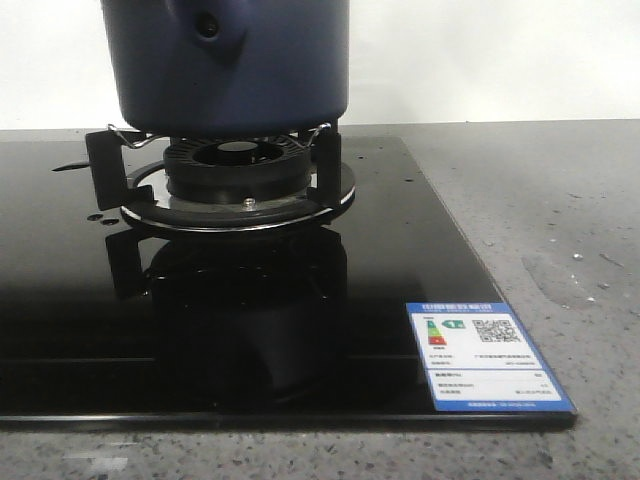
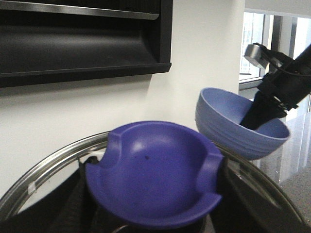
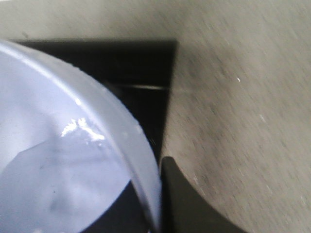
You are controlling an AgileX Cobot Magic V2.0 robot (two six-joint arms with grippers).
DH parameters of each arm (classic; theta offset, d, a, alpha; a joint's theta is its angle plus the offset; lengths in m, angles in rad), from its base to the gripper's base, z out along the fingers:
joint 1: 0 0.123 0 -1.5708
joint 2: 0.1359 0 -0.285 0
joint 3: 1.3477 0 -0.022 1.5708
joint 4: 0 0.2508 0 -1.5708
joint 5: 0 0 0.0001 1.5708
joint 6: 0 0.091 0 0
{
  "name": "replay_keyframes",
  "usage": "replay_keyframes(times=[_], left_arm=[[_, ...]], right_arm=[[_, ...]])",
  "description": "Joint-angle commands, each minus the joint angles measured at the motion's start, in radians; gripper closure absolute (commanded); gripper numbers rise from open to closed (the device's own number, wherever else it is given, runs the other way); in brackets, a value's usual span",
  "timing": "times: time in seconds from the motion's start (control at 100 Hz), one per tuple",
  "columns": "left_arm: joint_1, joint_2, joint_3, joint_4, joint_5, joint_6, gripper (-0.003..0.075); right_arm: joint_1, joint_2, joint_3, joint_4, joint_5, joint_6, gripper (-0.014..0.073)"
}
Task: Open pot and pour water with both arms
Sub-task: 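Lift the blue bowl with the right gripper over the open pot, then tilt the blue bowl with the right gripper to pour water into pot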
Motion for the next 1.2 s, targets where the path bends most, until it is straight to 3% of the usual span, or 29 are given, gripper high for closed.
replay_keyframes(times=[0.0,0.25,0.48,0.89,1.19], left_arm=[[-0.009,-0.006,-0.033,-0.059,-0.029,-0.010,0.0474],[-0.009,-0.023,-0.033,-0.061,-0.106,-0.010,0.0477],[-0.009,-0.049,-0.033,-0.046,-0.124,-0.010,0.0477],[-0.009,-0.049,-0.033,-0.043,-0.124,-0.010,0.0477],[-0.009,-0.049,-0.033,-0.043,-0.124,-0.010,0.0477]], right_arm=[[0.040,0.037,-0.143,0.050,0.045,0.032,0.0653],[0.182,0.240,-0.409,0.045,0.027,0.046,0.0653],[0.290,0.343,-0.488,-0.066,-0.091,0.046,0.0653],[0.453,0.363,-0.488,-0.552,-0.297,0.046,0.0634],[0.550,0.364,-0.488,-0.942,-0.382,0.117,0.0634]])
